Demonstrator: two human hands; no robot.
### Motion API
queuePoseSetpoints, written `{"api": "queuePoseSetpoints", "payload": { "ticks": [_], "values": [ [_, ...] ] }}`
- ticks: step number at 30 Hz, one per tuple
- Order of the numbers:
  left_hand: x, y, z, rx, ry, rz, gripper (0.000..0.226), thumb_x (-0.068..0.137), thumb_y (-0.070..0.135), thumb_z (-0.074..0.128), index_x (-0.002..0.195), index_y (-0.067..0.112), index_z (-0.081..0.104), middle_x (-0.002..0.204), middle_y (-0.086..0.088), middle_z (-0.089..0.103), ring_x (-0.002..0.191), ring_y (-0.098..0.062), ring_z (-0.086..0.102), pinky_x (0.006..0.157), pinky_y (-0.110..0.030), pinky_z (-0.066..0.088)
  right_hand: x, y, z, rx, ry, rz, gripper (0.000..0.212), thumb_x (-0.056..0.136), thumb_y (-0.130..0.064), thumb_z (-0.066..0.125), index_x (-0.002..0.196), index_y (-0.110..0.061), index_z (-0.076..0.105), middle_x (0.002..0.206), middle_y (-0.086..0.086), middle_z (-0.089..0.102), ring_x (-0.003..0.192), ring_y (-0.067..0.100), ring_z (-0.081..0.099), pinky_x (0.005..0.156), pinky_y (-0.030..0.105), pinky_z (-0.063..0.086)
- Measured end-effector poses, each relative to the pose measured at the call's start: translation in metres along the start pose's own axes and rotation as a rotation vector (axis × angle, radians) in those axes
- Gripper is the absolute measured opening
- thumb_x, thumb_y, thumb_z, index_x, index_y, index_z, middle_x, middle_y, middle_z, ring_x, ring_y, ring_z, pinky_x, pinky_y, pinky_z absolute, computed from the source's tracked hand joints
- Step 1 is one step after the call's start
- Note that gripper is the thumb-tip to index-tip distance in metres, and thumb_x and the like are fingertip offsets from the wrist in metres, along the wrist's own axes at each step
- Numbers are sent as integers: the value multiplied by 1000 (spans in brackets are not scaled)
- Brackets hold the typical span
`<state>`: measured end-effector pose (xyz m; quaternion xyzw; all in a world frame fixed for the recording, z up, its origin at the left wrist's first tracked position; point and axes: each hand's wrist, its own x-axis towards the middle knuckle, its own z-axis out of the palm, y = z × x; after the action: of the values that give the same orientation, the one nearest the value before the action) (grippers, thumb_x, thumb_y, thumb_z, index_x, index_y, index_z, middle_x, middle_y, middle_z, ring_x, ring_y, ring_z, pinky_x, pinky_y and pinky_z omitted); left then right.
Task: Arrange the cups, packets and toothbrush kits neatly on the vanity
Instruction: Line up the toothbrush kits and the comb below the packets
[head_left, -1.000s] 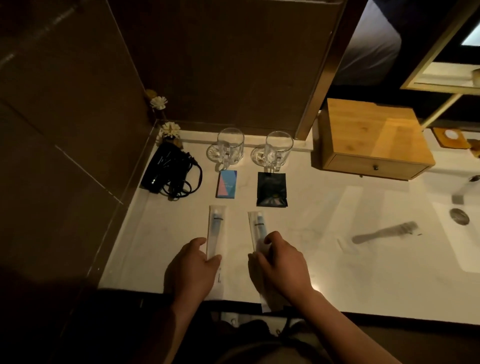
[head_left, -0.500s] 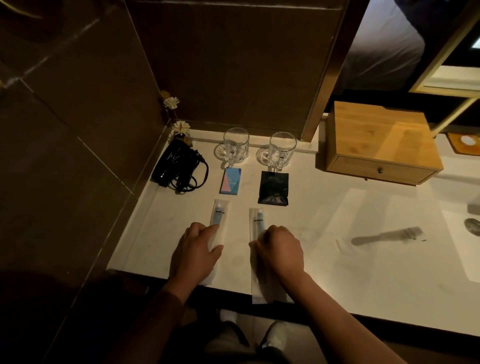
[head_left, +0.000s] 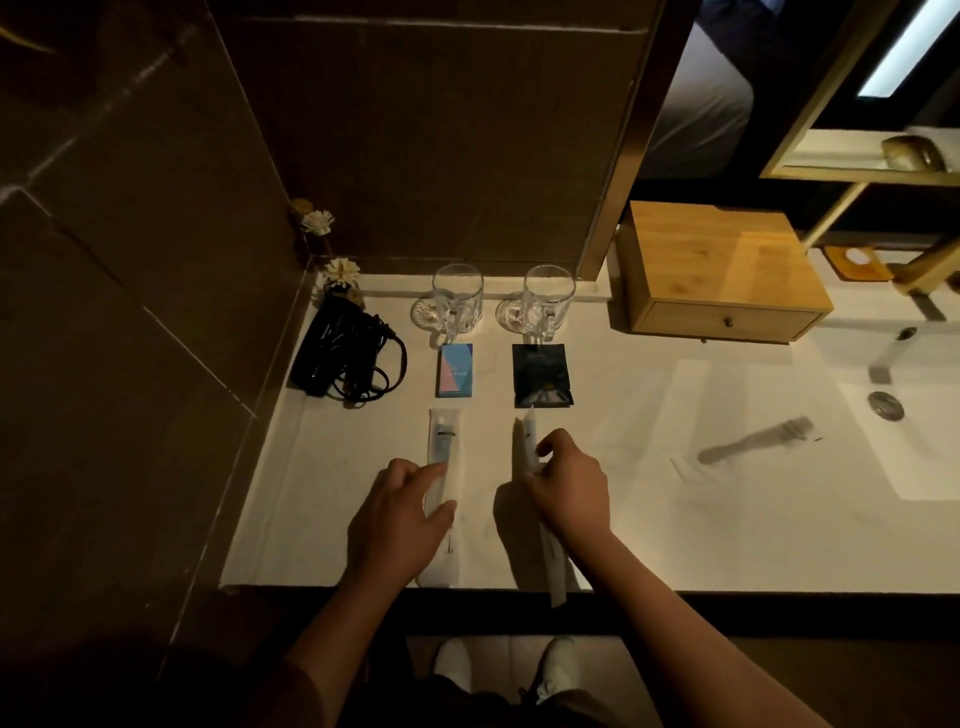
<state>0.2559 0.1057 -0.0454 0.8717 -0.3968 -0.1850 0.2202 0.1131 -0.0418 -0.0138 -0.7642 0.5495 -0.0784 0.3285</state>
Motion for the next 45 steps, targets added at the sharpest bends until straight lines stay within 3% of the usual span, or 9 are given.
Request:
{"api": "queuePoseSetpoints", "payload": {
  "ticks": [5, 10, 17, 25, 45],
  "values": [
    [0, -2, -3, 16, -15, 14, 54, 84, 53, 58, 135, 41, 45, 115, 12, 46, 102, -12, 54, 80, -37, 56, -10, -5, 12, -17, -89, -56, 46, 79, -60, 67, 112, -28, 58, 100, -4, 67, 84, 17, 66, 67, 28, 52],
    [-1, -1, -3, 31, 3, 28, 53, 84, 52, 58, 135, 41, 47, 114, 11, 48, 101, -12, 54, 78, -36, 56, -22, 9, 13, -161, 4, -150, 48, 85, -58, 62, 125, -33, 53, 114, -4, 55, 86, 15, 65, 69, 30, 58],
    [-1, 1, -3, 54, 34, 49, 51, 86, 52, 59, 134, 41, 49, 110, 11, 49, 99, -12, 53, 74, -34, 57, -14, -8, 15, -212, -35, -108, 30, 94, -42, 53, 120, -26, 55, 114, 2, 70, 76, 18, 62, 65, 33, 57],
    [4, 3, -3, 88, 27, 44, 51, 87, 55, 56, 136, 43, 45, 113, 11, 51, 103, -12, 54, 76, -35, 58, -10, -13, 16, -181, -59, -64, 32, 96, -36, 54, 125, -22, 52, 111, 5, 72, 76, 20, 64, 72, 35, 60],
    [1, 2, -3, 89, 23, 43, 52, 88, 54, 56, 137, 43, 46, 113, 9, 53, 100, -11, 56, 75, -34, 58, -2, -12, 18, -176, -58, -63, 31, 98, -37, 51, 123, -20, 52, 111, 6, 71, 72, 18, 59, 73, 35, 58]
  ]
}}
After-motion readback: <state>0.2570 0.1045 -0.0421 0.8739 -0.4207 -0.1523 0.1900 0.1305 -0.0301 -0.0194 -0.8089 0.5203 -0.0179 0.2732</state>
